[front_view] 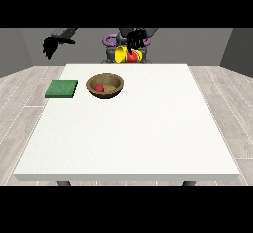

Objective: Pick the cup and pour the ball into the bowl, then pick the bowl and place it on the pad

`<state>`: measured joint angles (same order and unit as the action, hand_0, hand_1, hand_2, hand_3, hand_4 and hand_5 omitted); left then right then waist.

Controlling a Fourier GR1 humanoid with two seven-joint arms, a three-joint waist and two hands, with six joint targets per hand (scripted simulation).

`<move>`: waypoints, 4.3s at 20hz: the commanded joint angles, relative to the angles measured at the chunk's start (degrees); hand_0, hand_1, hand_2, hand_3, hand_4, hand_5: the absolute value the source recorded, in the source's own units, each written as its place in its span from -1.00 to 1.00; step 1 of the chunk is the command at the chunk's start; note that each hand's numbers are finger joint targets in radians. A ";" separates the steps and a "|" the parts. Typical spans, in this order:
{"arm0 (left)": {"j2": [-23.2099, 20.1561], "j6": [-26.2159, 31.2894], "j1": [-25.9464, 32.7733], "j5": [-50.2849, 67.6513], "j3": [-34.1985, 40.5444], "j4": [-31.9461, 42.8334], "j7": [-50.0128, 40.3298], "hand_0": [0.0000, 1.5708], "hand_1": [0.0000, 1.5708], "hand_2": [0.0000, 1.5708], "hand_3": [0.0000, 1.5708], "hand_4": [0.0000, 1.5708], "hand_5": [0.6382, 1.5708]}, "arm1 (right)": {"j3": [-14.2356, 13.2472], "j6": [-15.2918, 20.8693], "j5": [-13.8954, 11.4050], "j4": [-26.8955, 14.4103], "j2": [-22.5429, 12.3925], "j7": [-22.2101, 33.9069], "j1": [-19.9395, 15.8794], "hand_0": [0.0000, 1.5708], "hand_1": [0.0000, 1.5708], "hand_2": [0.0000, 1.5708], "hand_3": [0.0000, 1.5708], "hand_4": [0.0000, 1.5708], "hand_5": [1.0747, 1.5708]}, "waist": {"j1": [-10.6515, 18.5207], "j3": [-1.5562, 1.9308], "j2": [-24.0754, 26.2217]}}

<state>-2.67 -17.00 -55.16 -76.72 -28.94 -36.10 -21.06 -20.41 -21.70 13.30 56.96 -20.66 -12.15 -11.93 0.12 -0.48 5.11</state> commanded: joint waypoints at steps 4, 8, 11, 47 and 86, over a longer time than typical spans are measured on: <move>2.58 -13.18 10.53 27.71 19.42 -11.73 4.31 -0.29 -0.29 -1.00 -1.00 0.13 0.85 | -0.14 3.15 0.56 1.13 3.25 -0.32 -1.00 -1.00 -1.00 -1.00 -1.00 -0.54 0.99 | 2.35 -0.76 -5.29; 2.63 -13.59 16.77 46.77 22.16 -18.96 12.02 -1.00 -1.00 -1.00 -1.00 -1.00 0.95 | 1.95 4.95 -0.49 3.11 6.08 -1.17 -4.32 -1.00 -1.00 -1.00 -1.00 -0.61 0.99 | -0.10 -0.73 -10.56; 2.65 -9.74 21.35 58.99 21.08 -24.89 20.77 -1.00 -1.00 -1.00 -1.00 -1.00 0.98 | 3.54 10.38 -2.79 3.99 9.60 -0.95 -6.05 -1.00 -1.00 -1.00 -1.00 -0.62 1.00 | 2.14 -0.35 -11.22; -3.69 13.50 28.51 71.30 24.45 -44.55 31.60 -1.00 -1.00 -1.00 -1.00 -0.34 0.97 | 3.09 37.84 -11.77 -29.18 8.23 -13.44 -13.60 1.00 1.00 1.00 0.92 0.14 0.82 | 14.28 0.27 -22.29; -31.22 33.70 33.75 92.54 56.12 -25.38 41.64 -1.00 -1.00 -1.00 -1.00 0.63 1.00 | 1.46 27.80 -13.79 -17.11 -14.16 9.62 -17.51 1.00 1.00 1.00 -1.00 0.04 0.99 | 4.56 0.49 -16.72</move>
<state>-27.42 12.75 -19.93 12.07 21.45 -63.96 18.85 -16.61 7.15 -1.66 40.23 -32.18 1.94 -30.01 4.41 0.01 -7.88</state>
